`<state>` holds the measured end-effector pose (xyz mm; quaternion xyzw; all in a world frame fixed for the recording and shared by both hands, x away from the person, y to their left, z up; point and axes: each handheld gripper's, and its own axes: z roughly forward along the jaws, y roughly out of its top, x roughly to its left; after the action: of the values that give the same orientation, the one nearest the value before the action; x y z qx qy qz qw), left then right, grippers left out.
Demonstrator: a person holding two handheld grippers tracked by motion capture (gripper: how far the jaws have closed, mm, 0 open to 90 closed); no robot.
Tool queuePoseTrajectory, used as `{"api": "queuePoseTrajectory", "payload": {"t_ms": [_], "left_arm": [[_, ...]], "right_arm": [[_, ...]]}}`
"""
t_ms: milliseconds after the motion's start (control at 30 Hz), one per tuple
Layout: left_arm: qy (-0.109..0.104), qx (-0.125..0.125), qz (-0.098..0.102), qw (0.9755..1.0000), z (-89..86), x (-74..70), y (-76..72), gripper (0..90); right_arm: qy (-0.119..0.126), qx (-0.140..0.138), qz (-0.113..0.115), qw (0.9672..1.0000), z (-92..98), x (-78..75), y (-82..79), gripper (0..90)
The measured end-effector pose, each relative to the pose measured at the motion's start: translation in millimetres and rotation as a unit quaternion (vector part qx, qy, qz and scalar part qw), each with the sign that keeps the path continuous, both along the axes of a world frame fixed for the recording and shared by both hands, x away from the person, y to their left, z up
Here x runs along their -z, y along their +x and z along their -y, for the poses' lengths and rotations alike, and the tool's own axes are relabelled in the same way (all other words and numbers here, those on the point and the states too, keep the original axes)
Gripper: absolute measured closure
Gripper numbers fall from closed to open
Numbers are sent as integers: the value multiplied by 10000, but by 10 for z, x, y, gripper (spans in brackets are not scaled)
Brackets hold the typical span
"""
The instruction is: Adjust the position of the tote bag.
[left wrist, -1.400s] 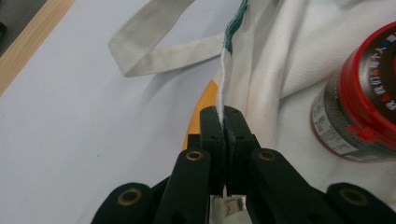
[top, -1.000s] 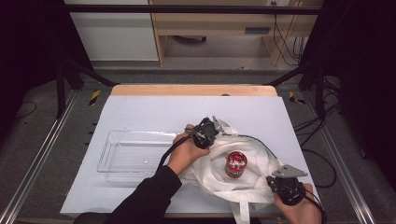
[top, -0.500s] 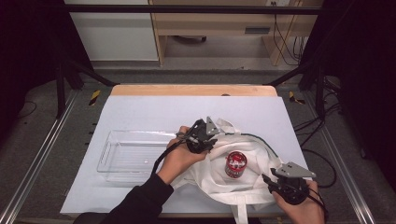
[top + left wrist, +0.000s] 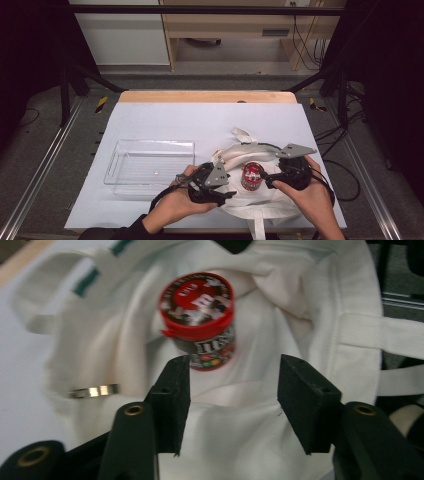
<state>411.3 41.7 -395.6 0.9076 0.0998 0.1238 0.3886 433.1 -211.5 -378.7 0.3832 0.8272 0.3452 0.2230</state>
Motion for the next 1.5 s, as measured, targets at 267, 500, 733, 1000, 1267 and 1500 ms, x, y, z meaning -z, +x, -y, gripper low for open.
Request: {"api": "queuePoseTrajectory", "payload": {"t_ms": [267, 500, 733, 1000, 1267, 1500], "left_arm": [[342, 199, -154, 9991, 42, 219, -76, 535], [566, 146, -317, 9978, 5, 388, -157, 804], [680, 38, -204, 9975, -28, 499, -260, 851], [239, -148, -342, 9990, -36, 441, -260, 594], [-224, -665, -251, 9972, -187, 156, -188, 335], [-476, -1321, -226, 9898, -505, -15, -5, 211]], "right_arm": [[-13, -82, -17, 10000, -122, 50, 78, 158], [-87, -130, -97, 9998, -131, 134, 87, 183], [-79, -388, -241, 9989, -198, 269, 79, 160], [-109, -517, -647, 9965, -309, 488, 167, 118], [-297, -508, -759, 9954, -354, 595, 204, 248], [-331, -514, -856, 9945, -356, 571, 195, 253]]}}
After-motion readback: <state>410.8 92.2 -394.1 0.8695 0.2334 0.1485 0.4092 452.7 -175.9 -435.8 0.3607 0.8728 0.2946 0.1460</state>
